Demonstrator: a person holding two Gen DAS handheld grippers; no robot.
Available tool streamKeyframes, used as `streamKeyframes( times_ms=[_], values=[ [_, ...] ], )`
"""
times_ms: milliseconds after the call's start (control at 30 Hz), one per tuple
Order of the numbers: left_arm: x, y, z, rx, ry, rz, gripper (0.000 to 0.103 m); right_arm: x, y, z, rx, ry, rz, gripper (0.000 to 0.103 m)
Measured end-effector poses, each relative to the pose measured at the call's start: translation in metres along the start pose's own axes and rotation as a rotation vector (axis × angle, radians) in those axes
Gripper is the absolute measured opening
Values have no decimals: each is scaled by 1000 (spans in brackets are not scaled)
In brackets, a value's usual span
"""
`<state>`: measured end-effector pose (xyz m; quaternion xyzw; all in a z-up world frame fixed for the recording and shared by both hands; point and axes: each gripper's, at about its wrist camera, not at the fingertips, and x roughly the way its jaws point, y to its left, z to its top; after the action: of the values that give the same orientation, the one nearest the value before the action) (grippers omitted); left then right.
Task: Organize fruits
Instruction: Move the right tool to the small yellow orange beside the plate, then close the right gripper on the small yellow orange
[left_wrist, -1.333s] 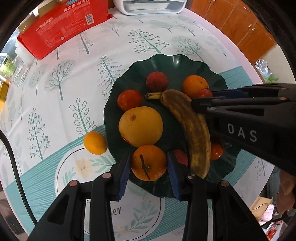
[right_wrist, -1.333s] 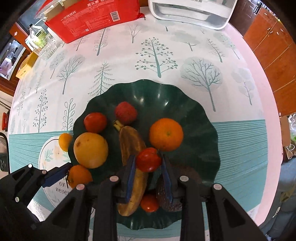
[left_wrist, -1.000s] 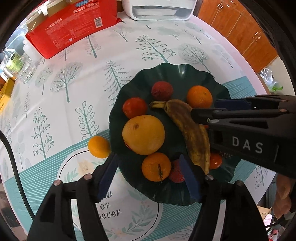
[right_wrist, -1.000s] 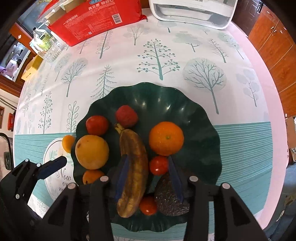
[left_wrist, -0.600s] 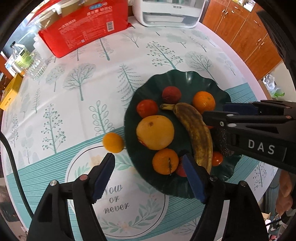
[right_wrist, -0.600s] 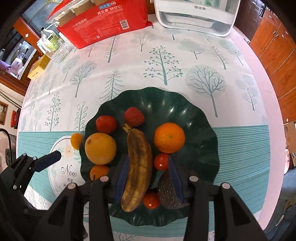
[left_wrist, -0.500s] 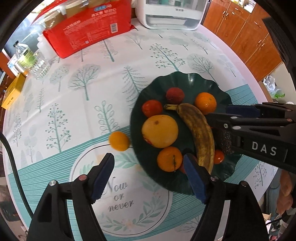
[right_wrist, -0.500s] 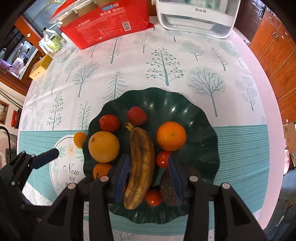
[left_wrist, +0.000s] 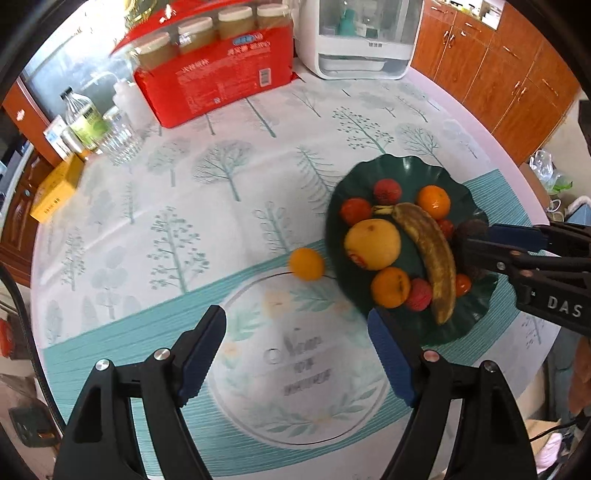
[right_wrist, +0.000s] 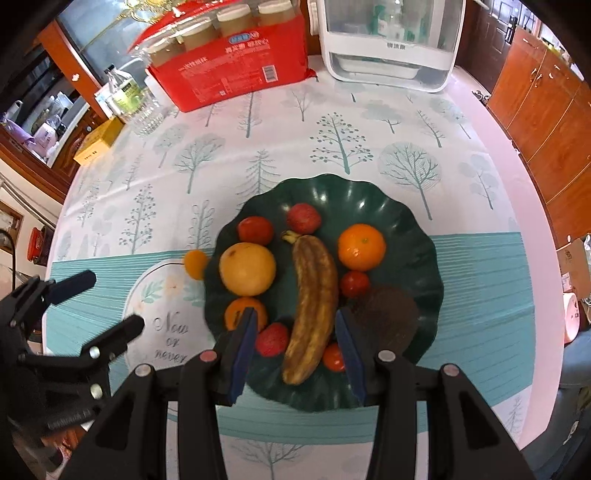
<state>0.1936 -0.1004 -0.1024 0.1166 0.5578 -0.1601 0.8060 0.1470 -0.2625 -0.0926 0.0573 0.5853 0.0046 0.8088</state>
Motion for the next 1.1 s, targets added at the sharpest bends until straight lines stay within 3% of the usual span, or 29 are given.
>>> streamKeyframes(
  times_ms=[167, 500, 700, 1100],
  values=[
    [-17, 21, -3, 31, -50, 37, 79, -7, 23, -8, -16, -37, 7, 44],
    [-25, 72, -17, -45, -110, 95, 82, 12, 86, -4, -172, -87, 40, 44],
    [-9, 112, -31, -163, -94, 142, 83, 49, 110, 13, -301, -56, 21, 44],
    [29, 166, -66, -367, -6, 151, 83, 104, 149, 34, -641, 54, 6, 44]
  ],
)
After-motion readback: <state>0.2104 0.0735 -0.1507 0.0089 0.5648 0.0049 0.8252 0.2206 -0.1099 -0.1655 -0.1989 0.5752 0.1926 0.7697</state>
